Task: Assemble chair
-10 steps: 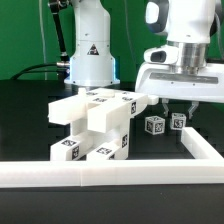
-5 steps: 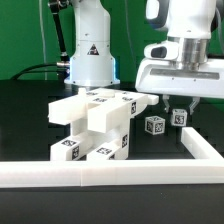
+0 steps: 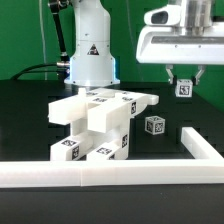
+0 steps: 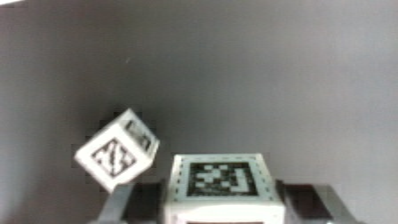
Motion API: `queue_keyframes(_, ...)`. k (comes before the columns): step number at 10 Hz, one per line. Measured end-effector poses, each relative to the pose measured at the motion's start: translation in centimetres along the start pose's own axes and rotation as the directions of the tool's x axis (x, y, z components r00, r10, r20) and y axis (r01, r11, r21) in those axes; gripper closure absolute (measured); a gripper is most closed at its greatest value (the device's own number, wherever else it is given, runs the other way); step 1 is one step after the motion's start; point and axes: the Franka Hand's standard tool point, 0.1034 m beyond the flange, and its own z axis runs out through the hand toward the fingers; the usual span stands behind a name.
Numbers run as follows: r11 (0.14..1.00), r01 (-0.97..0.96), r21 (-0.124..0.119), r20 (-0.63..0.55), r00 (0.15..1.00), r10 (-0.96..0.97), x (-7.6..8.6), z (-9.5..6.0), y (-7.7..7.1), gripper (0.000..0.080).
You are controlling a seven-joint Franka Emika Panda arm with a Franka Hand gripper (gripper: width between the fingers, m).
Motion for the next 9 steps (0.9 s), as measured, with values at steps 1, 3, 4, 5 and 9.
queue_keyframes(1,1.000,-0.007,-0.001,-0.003,1.000,0.007,0.0,0.1,0.1,0.0515)
queue_keyframes(3,1.000,-0.006,-0.002,-0.002,1.000,0.006,-0.1,0.3,0.1,0.0514)
queue_keyframes(4,1.000,0.015,-0.003,-0.001,1.000,-0.015,0.1,0.2,0.3,0.0514)
queue_keyframes(5,0.996,0.085,-0.002,0.002,0.996,-0.085,1.1,-0.4,1.6,0.0514)
queue_keyframes(9,0.976,0.215,-0.015,-0.024,0.976,-0.215,7.1,-4.3,5.8,0.0514)
